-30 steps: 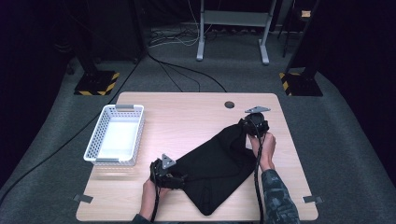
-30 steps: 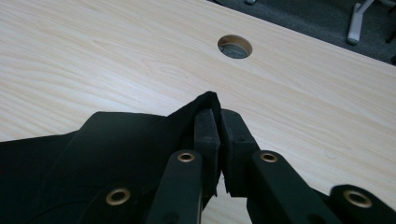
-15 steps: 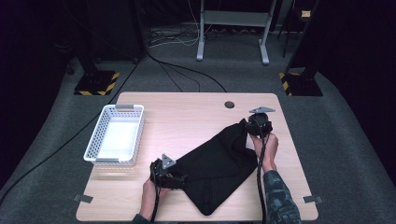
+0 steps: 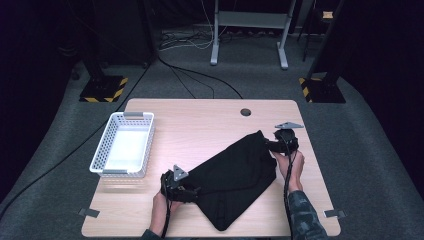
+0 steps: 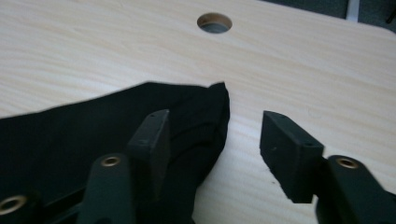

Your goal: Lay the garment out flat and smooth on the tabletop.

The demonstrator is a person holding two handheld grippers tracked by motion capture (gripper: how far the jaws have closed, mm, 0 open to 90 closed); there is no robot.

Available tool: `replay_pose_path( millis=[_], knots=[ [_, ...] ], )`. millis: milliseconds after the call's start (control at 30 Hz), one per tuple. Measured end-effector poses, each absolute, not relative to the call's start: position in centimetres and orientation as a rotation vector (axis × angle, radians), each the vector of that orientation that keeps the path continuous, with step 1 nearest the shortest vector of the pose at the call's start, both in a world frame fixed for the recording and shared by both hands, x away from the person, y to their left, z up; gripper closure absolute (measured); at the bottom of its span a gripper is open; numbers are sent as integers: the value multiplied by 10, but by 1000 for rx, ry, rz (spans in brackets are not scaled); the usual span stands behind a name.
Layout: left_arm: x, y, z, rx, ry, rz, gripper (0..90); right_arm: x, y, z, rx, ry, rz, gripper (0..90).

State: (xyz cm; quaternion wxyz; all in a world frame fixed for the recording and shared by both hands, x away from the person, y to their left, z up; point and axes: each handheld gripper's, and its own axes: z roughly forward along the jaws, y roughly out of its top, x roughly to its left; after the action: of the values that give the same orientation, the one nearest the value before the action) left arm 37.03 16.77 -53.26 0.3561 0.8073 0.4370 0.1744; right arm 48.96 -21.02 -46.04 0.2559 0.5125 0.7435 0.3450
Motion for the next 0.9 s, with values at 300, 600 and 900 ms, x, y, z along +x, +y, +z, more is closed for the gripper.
replay_pose_path(
  millis=[300, 600, 900],
  knots=[
    [370, 168, -533, 2086, 1126, 453, 23, 474, -223, -494, 1388, 2066, 933, 186],
    [370, 168, -533, 2087, 1124, 454, 24, 463, -233, -522, 1404, 2093, 917, 148],
    [370, 167, -533, 2087, 1121, 455, 25, 457, -234, -527, 1386, 2099, 920, 146]
  ],
)
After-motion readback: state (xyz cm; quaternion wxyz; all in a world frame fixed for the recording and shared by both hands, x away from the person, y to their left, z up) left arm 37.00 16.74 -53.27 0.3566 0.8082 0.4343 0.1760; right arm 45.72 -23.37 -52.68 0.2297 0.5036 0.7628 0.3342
